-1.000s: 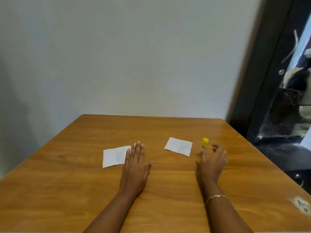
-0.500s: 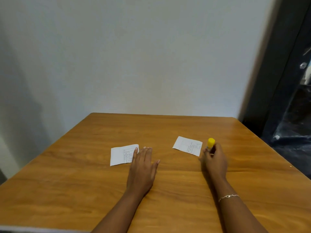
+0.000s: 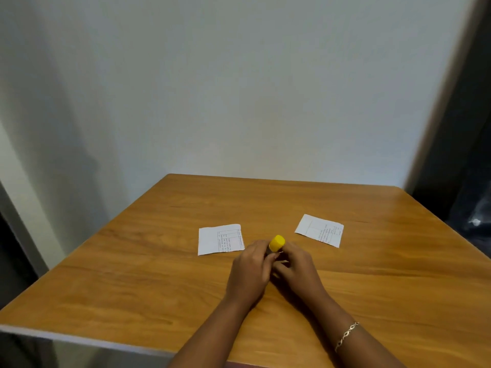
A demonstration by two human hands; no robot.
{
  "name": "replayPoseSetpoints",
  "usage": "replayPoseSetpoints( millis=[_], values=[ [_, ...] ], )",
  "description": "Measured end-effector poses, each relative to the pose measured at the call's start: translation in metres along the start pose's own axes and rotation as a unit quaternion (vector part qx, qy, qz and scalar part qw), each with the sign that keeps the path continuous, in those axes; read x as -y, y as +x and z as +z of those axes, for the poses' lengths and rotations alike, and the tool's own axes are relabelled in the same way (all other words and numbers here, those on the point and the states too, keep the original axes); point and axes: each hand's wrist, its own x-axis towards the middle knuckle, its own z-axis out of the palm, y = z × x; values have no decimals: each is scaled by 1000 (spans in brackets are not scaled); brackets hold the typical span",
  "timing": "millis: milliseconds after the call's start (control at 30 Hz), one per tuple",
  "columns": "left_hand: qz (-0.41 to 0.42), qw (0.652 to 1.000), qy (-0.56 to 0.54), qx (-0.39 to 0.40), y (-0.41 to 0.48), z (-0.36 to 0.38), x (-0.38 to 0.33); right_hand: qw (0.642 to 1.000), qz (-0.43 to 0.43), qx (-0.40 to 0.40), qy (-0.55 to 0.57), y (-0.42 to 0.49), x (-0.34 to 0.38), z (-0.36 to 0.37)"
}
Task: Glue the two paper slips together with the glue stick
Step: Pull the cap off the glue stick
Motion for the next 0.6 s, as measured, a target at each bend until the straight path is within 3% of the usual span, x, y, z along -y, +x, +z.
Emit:
replayPoseSetpoints(
  millis=[100, 200, 333, 600],
  values=[
    [-3, 999, 39, -21, -1, 1, 4, 999, 18, -20, 18, 0, -3, -7],
    [25, 995, 95, -8, 1, 2, 3, 991, 47, -61, 108, -2, -1, -10],
    [52, 992, 116, 25, 1, 3, 1, 995, 49, -18, 87, -4, -1, -9],
    [17, 999, -15, 26, 1, 1, 6, 999, -12, 47, 5, -5, -1, -18]
  ],
)
